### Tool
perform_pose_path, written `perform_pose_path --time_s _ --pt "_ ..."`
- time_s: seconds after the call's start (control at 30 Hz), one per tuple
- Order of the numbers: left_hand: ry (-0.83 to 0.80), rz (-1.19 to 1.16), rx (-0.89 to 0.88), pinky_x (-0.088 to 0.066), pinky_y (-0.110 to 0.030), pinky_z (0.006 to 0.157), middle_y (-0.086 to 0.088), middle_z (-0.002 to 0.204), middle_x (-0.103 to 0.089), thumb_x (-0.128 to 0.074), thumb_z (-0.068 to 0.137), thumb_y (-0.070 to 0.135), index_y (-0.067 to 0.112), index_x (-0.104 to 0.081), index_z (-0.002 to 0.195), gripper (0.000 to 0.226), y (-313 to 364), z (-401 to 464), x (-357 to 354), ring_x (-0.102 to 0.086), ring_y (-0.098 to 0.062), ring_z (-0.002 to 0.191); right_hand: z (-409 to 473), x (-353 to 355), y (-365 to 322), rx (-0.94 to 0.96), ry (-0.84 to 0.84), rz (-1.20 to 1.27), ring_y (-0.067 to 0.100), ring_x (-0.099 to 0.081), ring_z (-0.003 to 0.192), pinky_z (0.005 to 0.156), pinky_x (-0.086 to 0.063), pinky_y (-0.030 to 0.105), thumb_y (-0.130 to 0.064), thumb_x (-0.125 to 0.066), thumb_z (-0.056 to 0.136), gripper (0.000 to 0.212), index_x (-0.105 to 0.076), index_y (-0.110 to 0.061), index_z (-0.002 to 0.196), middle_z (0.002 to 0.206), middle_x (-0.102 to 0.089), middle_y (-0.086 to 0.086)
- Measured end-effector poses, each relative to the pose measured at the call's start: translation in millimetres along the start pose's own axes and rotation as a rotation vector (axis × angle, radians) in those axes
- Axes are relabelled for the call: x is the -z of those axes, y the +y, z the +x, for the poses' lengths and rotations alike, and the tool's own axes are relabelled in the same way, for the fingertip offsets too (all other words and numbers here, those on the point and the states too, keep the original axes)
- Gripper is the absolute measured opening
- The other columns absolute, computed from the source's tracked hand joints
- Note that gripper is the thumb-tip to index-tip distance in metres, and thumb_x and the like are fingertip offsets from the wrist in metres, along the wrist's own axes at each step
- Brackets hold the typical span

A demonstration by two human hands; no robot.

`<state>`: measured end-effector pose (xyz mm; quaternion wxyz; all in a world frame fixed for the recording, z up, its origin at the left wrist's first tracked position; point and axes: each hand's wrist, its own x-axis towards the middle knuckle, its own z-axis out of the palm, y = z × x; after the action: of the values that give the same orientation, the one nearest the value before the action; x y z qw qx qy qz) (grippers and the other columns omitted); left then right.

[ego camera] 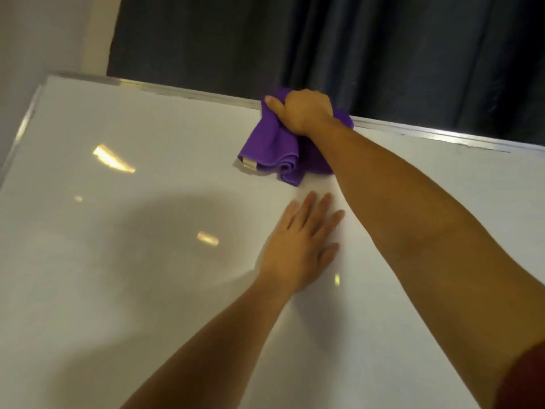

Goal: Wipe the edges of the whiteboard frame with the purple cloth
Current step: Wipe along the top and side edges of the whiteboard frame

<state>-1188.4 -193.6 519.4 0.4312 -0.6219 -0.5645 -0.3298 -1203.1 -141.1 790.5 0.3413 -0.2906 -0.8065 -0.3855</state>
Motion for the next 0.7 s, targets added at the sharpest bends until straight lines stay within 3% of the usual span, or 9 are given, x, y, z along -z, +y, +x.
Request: perform_pose_path --time_s 0.13,0.27,0.43,0.53,0.7 --pt "-0.046 0.074 0.117 -0.011 -0.050 0.130 -0.001 0.174 -0.003 -0.027 0.108 0.054 0.030 -0.009 0.164 0.064 17 -37 -12 0.001 -0.028 0.161 -47 10 74 -0.061 -0.045 -0.003 0.032 -0.057 0.084 0.074 -0.037 0.040 -0.070 -0.016 0.093 0.073 -0.062 -0.014 0.083 0.098 -0.068 0.016" --pt "-0.073 0.134 0.136 -0.018 -0.050 0.128 -0.004 0.173 -0.006 -0.030 0.106 0.055 0.027 -0.010 0.164 0.068 27 -48 5 -0.006 -0.030 0.160 -100 35 146 -0.152 -0.100 -0.035 0.028 -0.049 0.073 0.073 -0.036 0.039 -0.072 -0.013 0.092 0.076 -0.057 -0.013 0.074 0.087 -0.064 0.016" --pt "-0.149 0.128 0.186 -0.023 -0.053 0.126 -0.005 0.173 -0.007 -0.026 0.104 0.055 0.024 -0.017 0.164 0.068 46 -57 41 -0.010 -0.032 0.160 -163 80 221 -0.248 -0.112 -0.086 0.038 -0.061 0.092 0.074 -0.037 0.041 -0.073 -0.012 0.092 0.088 -0.068 -0.006 0.094 0.100 -0.067 0.023" --pt "-0.172 0.147 0.271 -0.021 -0.053 0.127 -0.007 0.173 -0.002 -0.021 0.102 0.058 0.021 -0.016 0.164 0.072 58 -63 57 -0.006 -0.034 0.160 -199 110 263 -0.290 -0.118 -0.088 0.040 -0.060 0.096 0.083 -0.042 0.046 -0.072 -0.012 0.093 0.087 -0.067 -0.005 0.099 0.105 -0.066 0.025" --pt "-0.218 0.045 0.405 -0.015 -0.057 0.128 -0.010 0.173 -0.001 -0.029 0.103 0.048 0.016 -0.016 0.164 0.070 94 -59 85 -0.003 -0.037 0.159 -249 152 304 -0.325 -0.035 -0.131 0.036 -0.058 0.080 0.071 -0.037 0.040 -0.068 -0.013 0.095 0.079 -0.063 -0.009 0.081 0.091 -0.067 0.023"
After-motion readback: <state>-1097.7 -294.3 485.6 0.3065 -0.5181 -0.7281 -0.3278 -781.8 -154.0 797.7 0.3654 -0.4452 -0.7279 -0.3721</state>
